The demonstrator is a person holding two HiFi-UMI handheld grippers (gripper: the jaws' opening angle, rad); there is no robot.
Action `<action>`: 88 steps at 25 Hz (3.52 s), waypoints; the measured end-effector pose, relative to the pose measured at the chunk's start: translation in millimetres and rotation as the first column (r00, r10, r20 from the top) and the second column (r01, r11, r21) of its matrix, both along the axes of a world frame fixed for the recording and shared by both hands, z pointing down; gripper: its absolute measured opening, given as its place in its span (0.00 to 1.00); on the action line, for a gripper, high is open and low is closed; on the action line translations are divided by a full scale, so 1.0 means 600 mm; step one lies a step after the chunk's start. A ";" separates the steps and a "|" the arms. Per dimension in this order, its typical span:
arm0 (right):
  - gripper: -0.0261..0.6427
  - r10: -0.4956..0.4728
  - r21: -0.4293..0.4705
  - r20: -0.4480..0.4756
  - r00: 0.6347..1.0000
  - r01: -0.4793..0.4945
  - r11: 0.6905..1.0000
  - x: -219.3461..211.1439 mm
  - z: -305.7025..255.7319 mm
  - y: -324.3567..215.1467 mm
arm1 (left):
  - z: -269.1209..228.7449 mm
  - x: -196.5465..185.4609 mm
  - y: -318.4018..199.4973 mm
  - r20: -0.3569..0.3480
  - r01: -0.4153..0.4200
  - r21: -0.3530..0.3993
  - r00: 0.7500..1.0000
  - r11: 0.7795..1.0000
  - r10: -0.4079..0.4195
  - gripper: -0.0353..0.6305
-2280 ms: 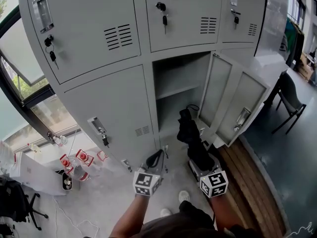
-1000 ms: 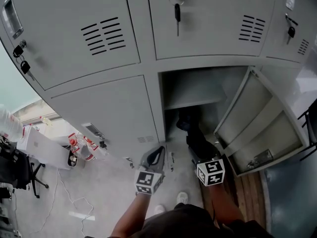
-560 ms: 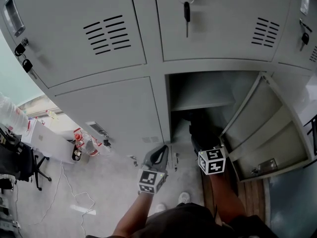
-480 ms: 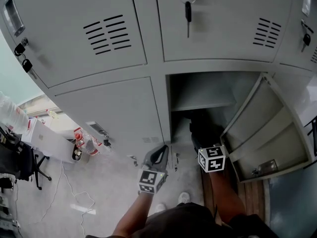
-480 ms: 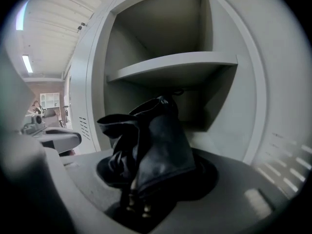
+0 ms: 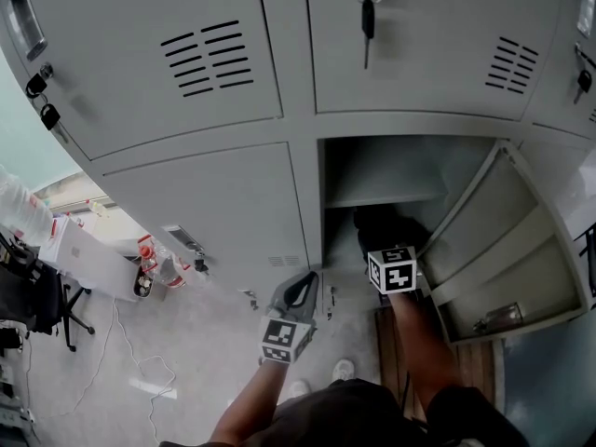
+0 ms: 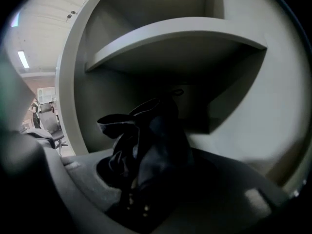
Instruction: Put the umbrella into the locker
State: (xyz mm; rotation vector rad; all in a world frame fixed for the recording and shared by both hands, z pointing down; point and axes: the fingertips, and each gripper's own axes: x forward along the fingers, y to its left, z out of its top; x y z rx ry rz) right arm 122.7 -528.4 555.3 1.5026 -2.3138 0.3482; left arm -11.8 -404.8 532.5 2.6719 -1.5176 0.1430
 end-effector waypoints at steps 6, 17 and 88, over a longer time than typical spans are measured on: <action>0.39 0.024 -0.067 -0.038 0.999 -0.026 0.997 -0.004 0.018 -0.037 | 0.003 0.007 0.002 0.011 -0.017 0.004 1.000 1.000 0.017 0.06; 0.39 0.036 -0.157 -0.089 0.995 -0.050 0.986 -0.011 0.051 -0.072 | 0.000 0.012 0.010 0.025 -0.049 0.007 0.999 0.999 0.048 0.06; 0.04 0.171 0.239 -0.012 0.985 -0.163 0.957 -0.011 -0.113 0.270 | -0.071 -0.005 0.097 -0.017 -0.170 0.051 0.985 0.984 0.171 0.06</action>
